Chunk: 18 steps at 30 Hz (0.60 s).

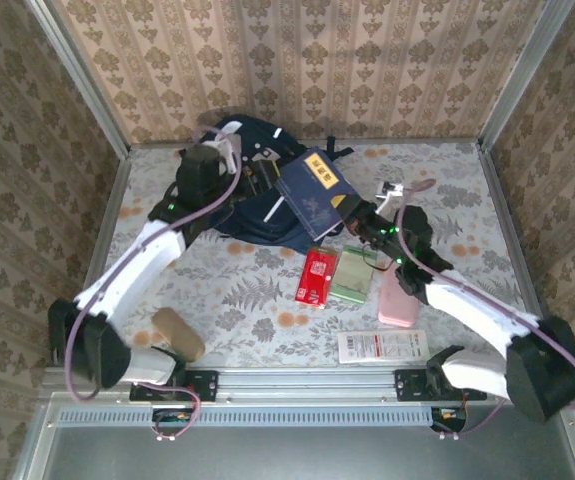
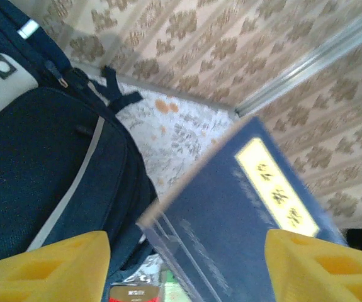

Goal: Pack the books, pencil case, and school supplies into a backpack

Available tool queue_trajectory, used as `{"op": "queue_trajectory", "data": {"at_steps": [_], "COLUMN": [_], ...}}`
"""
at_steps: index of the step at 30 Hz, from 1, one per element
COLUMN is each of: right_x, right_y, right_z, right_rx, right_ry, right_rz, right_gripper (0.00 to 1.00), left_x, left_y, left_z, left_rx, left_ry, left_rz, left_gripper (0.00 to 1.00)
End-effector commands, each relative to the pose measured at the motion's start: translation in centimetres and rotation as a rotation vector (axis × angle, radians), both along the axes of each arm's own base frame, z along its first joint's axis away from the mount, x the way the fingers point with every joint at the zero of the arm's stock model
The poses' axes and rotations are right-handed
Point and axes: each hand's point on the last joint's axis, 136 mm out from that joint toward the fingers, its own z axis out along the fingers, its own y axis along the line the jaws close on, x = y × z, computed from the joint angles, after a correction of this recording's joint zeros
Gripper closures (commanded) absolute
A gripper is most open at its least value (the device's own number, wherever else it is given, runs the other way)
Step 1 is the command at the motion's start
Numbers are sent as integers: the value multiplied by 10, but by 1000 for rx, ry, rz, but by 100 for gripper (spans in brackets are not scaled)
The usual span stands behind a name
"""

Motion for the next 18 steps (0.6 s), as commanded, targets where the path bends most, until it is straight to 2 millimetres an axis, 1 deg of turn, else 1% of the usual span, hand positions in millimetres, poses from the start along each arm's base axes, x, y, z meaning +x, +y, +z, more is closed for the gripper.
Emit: {"op": "queue_trajectory", "data": {"at_steps": [1,4,7,8,9,11,13,15,18], "right_x": [-19,-34,-48,-51,-53,-56,-56,-56,-56], "right_y": [-39,-66,-81,-84,-87,-91,-94,-94,-93], "right_z": [-37,-47,-56,-58,-60,-62,-63,-62,-62], "right_rx": [-241,-316,-336,-337,-338,-338,-330,-322,-323], "right_ry": [112,128,146,150,158,167,174,174,176], "right_rz": [-76,-127,-150,-153,-157,-156,-155,-146,-136], "right_gripper": [100,100,100,100,100,100,100,100,100], "left_x": [5,30,51,56,68,79,89,95,99], "left_y": [-19,-33,-48,-52,-46,-52,-51,-50,-50], "left_z": [-48,-73,-98,-106,-112,-120,-133,-142,-149], "left_rx": [147,198,213,216,200,194,233,250,243], "left_ry": [108,145,219,249,269,270,271,284,296], "left_rz": [-179,-227,-280,-290,-283,-305,-300,-299,-302], "left_gripper": [29,27,27,27,27,27,27,27,27]}}
